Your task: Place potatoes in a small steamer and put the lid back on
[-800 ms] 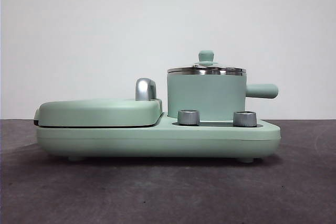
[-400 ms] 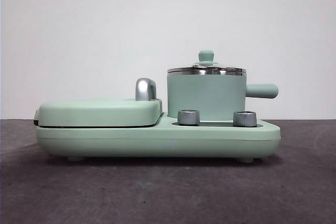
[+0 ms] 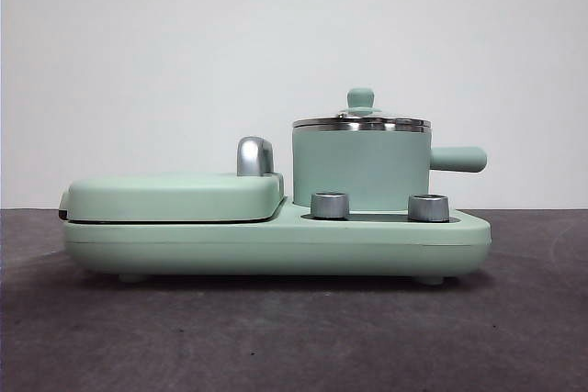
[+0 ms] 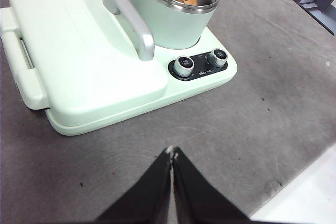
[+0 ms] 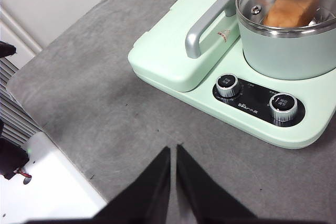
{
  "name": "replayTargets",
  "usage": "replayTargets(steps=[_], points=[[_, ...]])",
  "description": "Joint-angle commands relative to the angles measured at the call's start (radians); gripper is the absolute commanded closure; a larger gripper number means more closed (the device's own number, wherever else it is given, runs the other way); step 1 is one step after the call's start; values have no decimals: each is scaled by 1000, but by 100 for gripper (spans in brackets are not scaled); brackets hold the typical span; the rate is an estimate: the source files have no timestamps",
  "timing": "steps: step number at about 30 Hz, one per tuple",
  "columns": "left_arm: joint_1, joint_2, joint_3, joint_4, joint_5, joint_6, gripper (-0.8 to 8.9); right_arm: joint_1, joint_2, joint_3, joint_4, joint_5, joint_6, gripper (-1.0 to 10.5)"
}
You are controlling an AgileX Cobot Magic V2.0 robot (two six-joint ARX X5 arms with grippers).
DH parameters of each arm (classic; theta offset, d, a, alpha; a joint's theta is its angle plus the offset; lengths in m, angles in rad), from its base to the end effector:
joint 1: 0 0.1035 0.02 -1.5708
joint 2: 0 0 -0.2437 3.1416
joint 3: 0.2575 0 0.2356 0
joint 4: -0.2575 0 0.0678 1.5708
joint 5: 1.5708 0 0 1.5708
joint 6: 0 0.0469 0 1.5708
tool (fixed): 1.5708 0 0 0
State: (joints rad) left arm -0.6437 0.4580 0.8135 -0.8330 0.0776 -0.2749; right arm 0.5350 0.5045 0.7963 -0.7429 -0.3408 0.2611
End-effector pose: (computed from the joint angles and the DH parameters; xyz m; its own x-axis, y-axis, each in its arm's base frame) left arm 0.0745 -0.0604 0.2942 0.6617 -0.5934 -0.4582 0.5291 0.8026 -0.2754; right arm 0.0853 0.0688 0.2955 0.5593 0.7200 -0.4109 -0.6174 0.6925 0.3731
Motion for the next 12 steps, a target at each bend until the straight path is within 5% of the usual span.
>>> replayTargets(steps=[1, 8, 12], points=[[-5, 4, 8, 13, -1, -2, 808, 6, 3, 10, 10, 0, -8, 931], [87, -40, -39, 30, 0, 0, 808, 6, 3, 10, 10, 0, -8, 931], [254, -150, -196, 209, -2, 43, 808, 6, 3, 10, 10, 1, -8, 931]])
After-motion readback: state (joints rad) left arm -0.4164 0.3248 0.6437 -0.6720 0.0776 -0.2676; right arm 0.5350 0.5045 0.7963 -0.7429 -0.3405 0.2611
